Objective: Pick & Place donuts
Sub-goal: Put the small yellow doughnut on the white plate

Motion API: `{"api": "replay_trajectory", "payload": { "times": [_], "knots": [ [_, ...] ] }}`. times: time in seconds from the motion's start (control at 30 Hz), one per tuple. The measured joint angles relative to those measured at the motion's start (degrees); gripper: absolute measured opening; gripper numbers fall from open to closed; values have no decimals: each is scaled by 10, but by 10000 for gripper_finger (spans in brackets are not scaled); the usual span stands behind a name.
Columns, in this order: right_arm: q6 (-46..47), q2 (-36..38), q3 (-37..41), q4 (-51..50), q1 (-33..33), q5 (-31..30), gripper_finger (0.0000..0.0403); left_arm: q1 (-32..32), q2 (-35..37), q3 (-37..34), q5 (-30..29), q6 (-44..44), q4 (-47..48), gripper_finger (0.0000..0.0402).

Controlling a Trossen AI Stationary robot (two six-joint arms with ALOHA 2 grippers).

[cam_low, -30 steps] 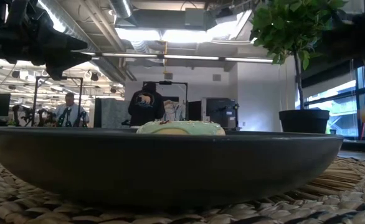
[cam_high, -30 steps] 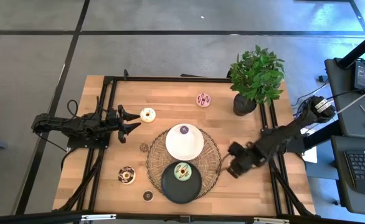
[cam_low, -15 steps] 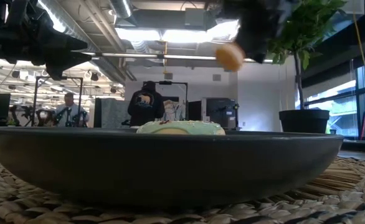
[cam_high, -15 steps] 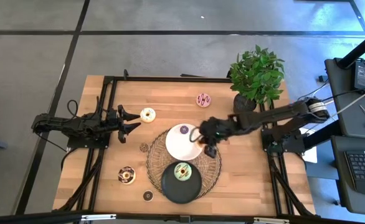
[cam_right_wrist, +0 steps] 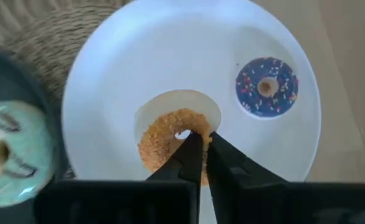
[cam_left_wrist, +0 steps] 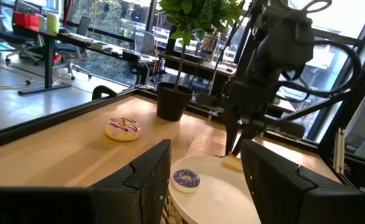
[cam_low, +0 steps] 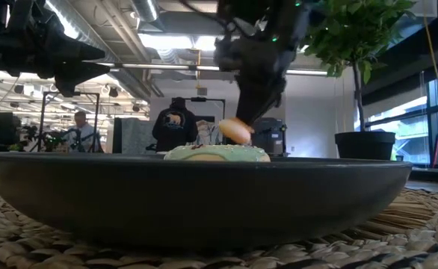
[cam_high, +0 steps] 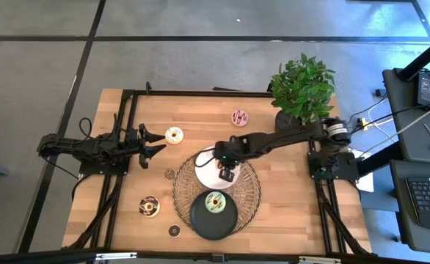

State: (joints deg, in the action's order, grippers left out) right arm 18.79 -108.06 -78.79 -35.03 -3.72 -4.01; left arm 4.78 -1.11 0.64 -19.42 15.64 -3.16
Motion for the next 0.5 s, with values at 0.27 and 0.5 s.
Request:
{"api": "replay_trajectory", "payload": {
  "times": [0.27, 0.5],
  "knots": [
    [1, -49, -31, -4, 9, 0, 20, 0, 0, 0, -1, 1, 0, 189],
    [0, -68, -30, -4, 9, -15, 21, 0, 0, 0, -2, 1, 0, 188]
  ]
}}
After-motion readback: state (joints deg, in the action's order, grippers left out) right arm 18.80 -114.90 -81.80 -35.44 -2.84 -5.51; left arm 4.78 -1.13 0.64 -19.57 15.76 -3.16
